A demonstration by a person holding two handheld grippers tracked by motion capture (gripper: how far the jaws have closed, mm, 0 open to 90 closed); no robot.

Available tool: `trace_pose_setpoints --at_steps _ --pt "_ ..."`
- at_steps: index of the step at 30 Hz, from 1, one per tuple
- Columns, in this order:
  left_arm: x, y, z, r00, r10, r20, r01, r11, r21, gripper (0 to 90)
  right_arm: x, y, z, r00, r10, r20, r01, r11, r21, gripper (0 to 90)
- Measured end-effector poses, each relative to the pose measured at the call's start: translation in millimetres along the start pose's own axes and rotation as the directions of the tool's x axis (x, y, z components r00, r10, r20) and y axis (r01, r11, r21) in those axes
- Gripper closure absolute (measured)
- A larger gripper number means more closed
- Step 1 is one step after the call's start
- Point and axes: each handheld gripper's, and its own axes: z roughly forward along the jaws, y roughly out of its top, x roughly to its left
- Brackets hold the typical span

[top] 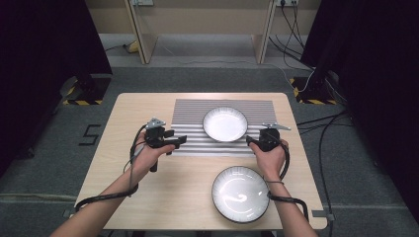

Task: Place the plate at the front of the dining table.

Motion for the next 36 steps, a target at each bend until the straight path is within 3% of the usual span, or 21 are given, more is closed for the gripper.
trace_pose_setpoints --at_steps 5,11,23,36 --pt "-0.8 -4.3 -6.3 1.0000 0.009 0.002 -0.009 0.9999 -0.004 33.6 -2.6 -5.7 -6.8 1.0000 0.004 -0.001 -0.004 1.000 0.000 43.0" --pt "3.7 -18.6 -12.8 0.9998 -0.021 0.005 0.022 0.9998 -0.006 33.7 -6.1 -13.6 -14.7 0.9999 0.012 -0.001 -0.012 1.000 0.003 43.0" --pt "9.9 -35.9 -22.8 0.9996 -0.027 -0.005 0.027 0.9996 -0.007 33.7 -14.7 -28.3 -28.7 0.9998 0.019 0.009 -0.019 1.000 -0.007 42.8" --pt "26.9 -54.5 -35.2 0.9981 -0.052 -0.032 0.052 0.9986 -0.007 33.7 -22.9 -43.7 -41.9 0.9993 0.034 0.018 -0.034 0.999 -0.019 42.8"
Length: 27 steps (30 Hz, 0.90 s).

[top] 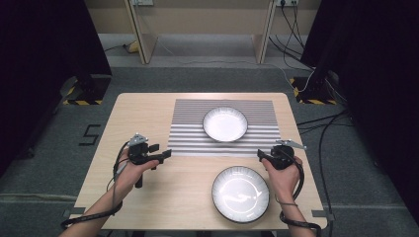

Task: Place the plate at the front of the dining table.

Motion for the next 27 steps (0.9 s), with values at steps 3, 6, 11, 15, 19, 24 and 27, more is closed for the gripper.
trace_pose_setpoints --at_steps 3,6,11,15,19,24,27 --pt "2.1 -2.8 -2.5 1.0000 -0.005 -0.001 0.005 1.0000 -0.003 33.7 -2.0 -2.6 -3.0 1.0000 0.004 0.003 -0.004 1.000 -0.002 42.7" --pt "3.5 -6.1 -4.8 1.0000 -0.009 0.002 0.009 1.0000 -0.003 33.7 -3.1 -5.6 -5.9 1.0000 0.010 0.002 -0.010 1.000 -0.006 42.7" --pt "4.1 -10.2 -7.8 0.9999 -0.012 0.012 0.012 0.9999 -0.006 33.7 -4.8 -9.6 -11.8 1.0000 0.007 0.007 -0.007 1.000 -0.012 42.7" --pt "3.5 -14.0 -10.7 0.9998 -0.012 0.014 0.012 0.9999 -0.007 33.7 -5.7 -13.2 -17.2 0.9999 0.013 0.008 -0.013 1.000 -0.018 42.7" --pt "3.4 -17.8 -13.4 0.9998 -0.013 0.017 0.013 0.9999 -0.007 33.7 -8.0 -18.6 -21.8 0.9998 0.016 0.008 -0.016 1.000 -0.022 42.6" --pt "4.9 -23.9 -18.1 0.9997 -0.016 0.016 0.016 0.9999 -0.006 33.7 -11.8 -24.9 -27.7 0.9995 0.027 0.015 -0.026 0.999 -0.028 42.7" --pt "6.0 -27.1 -21.0 0.9998 -0.019 0.009 0.019 0.9998 -0.008 33.7 -14.0 -28.4 -30.9 0.9995 0.026 0.021 -0.025 0.999 -0.030 42.6"
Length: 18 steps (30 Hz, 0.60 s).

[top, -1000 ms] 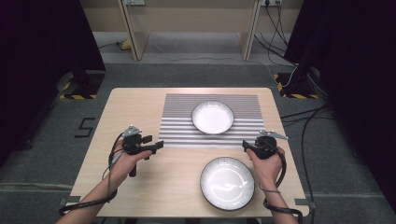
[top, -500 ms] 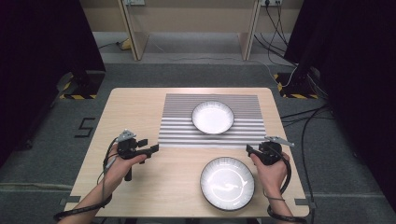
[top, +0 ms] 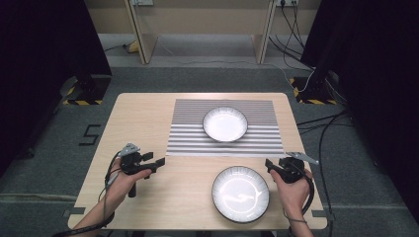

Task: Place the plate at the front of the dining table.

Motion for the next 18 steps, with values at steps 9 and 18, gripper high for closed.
trace_pose_setpoints --at_steps 9,18 --pt "4.4 -8.1 -8.8 0.9999 -0.011 -0.011 0.011 0.9999 -0.010 33.7 -7.0 -9.0 -9.8 0.9998 0.009 0.017 -0.009 1.000 -0.008 42.6" --pt "11.6 -15.9 -16.8 0.9993 -0.024 -0.028 0.024 0.9997 -0.010 33.7 -15.2 -19.7 -17.1 0.9990 0.018 0.041 -0.018 1.000 -0.013 42.6"
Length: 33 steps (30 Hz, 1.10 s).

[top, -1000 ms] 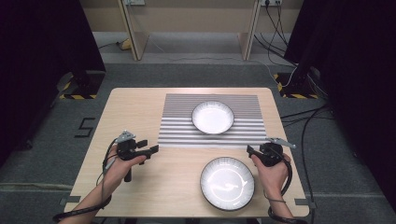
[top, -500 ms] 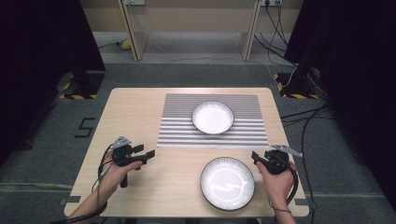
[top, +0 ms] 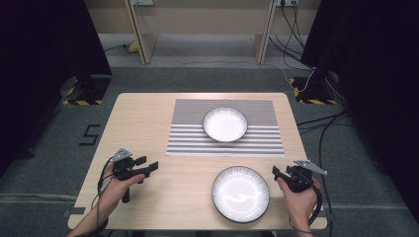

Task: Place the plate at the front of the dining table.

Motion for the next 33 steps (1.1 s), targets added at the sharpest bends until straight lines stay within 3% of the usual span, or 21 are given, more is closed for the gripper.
trace_pose_setpoints --at_steps 7,33 --pt "7.8 -5.8 -7.5 0.9994 -0.028 -0.019 0.028 0.9995 -0.014 33.8 -7.8 -4.4 -6.0 0.9998 0.019 0.008 -0.019 1.000 -0.005 42.6" --pt "25.2 -20.3 -27.7 0.9960 -0.027 -0.085 0.024 0.9990 -0.038 33.8 -31.6 -19.3 -21.1 0.9967 0.057 0.058 -0.055 0.998 -0.027 42.8"
